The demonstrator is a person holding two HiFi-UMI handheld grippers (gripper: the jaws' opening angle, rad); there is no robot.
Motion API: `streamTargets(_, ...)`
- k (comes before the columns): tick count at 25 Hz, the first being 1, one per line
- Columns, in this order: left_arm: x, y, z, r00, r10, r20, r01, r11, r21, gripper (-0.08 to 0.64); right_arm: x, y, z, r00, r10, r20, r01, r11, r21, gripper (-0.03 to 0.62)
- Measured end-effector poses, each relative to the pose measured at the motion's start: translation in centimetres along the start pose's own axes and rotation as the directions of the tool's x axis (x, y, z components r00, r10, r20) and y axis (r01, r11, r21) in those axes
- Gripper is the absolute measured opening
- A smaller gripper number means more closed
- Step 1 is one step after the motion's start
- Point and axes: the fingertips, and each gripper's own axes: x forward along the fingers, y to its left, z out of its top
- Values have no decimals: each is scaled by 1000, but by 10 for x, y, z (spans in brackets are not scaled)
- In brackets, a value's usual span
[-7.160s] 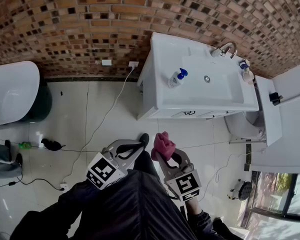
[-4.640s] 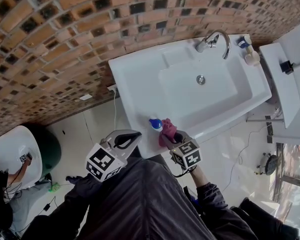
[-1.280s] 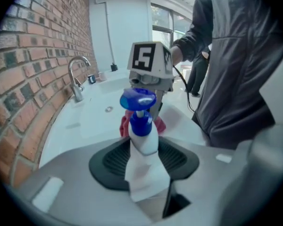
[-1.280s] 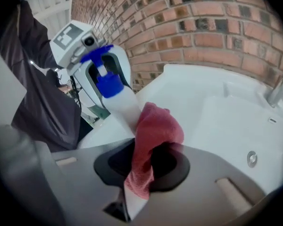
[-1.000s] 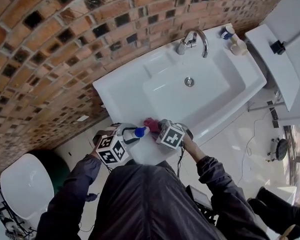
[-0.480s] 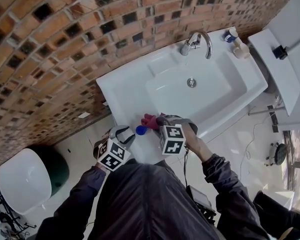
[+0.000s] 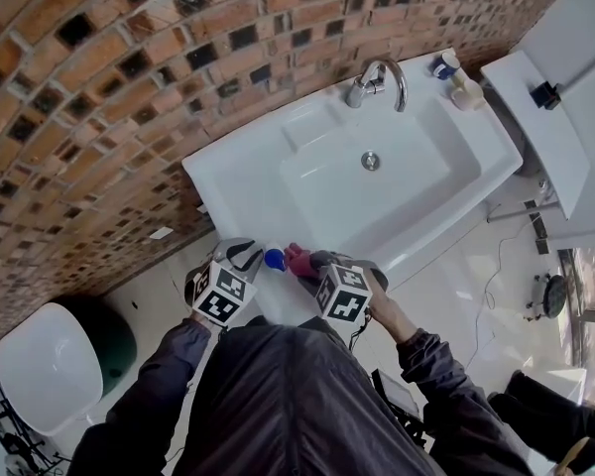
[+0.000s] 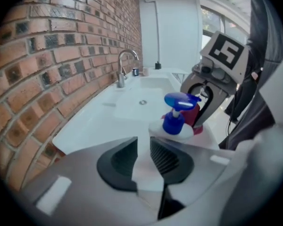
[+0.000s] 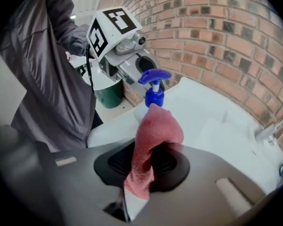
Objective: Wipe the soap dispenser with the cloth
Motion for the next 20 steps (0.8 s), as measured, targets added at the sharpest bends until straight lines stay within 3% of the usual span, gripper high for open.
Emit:
streamTargets(2, -9, -1, 2, 999, -22, 23, 23, 1000, -9, 84, -7, -9, -4, 999, 1, 48, -9, 987, 162, 71)
streamTargets(5, -26, -15, 9, 991, -102, 86, 102, 995, 7, 102, -23, -23, 1, 979, 42, 200, -120, 908, 401, 71)
streamTargets(7, -31, -29, 13, 980, -157, 120, 157, 988, 14, 142, -29, -32, 9, 956, 69, 284, -201, 859, 470, 71)
streamTargets(10, -23, -41, 16, 971, -195, 138, 199, 980, -12, 184, -26, -41, 20, 944, 105, 314, -252, 844, 473, 71)
streamTargets(13, -15, -44, 20, 970, -199, 137, 206, 978, -39, 186, -13, -41, 23, 946, 160, 282, -281, 841, 462, 71)
streamTargets(16, -14, -43, 20, 973, -192, 128, 199, 979, -41, 186, 4, -39, 15, 945, 211, 250, -312, 814, 489, 71)
streamTargets(18, -15, -42, 18, 974, -190, 124, 197, 979, -45, 186, 19, -36, 4, 951, 232, 207, -307, 805, 507, 71)
streamTargets(20, -15, -42, 18, 974, -190, 123, 197, 979, -45, 186, 38, -32, -8, 962, 237, 138, -274, 817, 508, 71)
